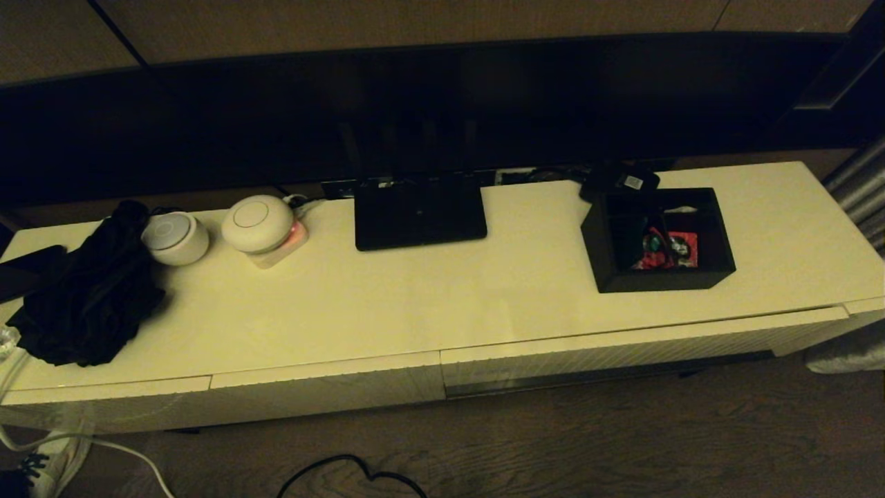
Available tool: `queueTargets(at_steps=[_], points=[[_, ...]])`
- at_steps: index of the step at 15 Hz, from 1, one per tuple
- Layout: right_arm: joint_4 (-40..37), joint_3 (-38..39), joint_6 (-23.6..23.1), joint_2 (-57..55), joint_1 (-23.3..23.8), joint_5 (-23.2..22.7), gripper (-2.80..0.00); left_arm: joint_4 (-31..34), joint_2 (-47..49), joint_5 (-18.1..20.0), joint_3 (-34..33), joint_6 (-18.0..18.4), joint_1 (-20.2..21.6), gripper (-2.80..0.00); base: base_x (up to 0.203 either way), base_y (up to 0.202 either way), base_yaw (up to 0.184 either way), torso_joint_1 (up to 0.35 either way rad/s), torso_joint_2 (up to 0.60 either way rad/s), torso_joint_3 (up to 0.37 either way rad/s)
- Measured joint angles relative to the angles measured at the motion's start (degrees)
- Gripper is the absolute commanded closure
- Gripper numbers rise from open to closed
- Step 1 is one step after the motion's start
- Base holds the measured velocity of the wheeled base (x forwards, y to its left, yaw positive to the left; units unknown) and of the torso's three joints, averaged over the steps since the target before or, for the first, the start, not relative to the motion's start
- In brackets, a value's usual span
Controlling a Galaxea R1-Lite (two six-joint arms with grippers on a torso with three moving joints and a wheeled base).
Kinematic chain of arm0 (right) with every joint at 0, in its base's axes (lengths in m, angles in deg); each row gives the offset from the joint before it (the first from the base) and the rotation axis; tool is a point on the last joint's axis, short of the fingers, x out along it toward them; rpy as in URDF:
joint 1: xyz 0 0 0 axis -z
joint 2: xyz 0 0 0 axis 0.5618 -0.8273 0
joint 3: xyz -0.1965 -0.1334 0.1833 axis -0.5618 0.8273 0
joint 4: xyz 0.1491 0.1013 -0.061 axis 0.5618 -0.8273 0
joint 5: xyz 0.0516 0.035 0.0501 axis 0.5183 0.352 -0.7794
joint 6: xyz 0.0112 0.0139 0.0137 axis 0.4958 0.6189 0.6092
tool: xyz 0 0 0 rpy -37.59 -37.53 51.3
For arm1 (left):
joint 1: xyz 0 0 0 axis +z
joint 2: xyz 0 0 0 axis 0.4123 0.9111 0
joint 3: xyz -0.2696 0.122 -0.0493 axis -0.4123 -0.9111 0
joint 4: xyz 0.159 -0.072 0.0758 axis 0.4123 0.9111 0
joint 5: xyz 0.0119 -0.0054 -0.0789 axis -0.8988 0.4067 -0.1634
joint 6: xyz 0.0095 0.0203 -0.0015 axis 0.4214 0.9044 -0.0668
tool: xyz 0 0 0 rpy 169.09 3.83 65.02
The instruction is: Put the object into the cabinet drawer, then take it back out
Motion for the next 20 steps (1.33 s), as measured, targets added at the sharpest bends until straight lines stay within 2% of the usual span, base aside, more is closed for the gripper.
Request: queueTargets(at_steps=[5, 14, 17, 18, 20], points=[[11.02, 5.36, -0.03, 2.23, -0.02, -0.84, 0.00, 0.00, 0.00, 0.04, 0.00, 0.00, 0.00, 0.00, 0.000, 0.000, 0.000, 0.000, 0.00, 0.000], [10.91, 5.98, -1.41, 2.54, -0.09, -1.92, 0.00, 0.00, 0.00, -0.01, 0.00, 0.00, 0.00, 0.00, 0.000, 0.000, 0.000, 0.000, 0.00, 0.000], [10.99, 5.98, -6.51, 2.54, -0.09, -3.71, 0.00, 0.00, 0.00, -0.02, 0.00, 0.02, 0.00, 0.00, 0.000, 0.000, 0.000, 0.000, 0.00, 0.000], [10.98, 5.98, -6.03, 2.54, -0.09, -3.66, 0.00, 0.00, 0.00, -0.02, 0.00, 0.00, 0.00, 0.00, 0.000, 0.000, 0.000, 0.000, 0.00, 0.000], [11.02, 5.98, -0.96, 2.54, -0.09, -2.29, 0.00, 0.00, 0.00, 0.00, 0.00, 0.00, 0.00, 0.00, 0.000, 0.000, 0.000, 0.000, 0.00, 0.000]])
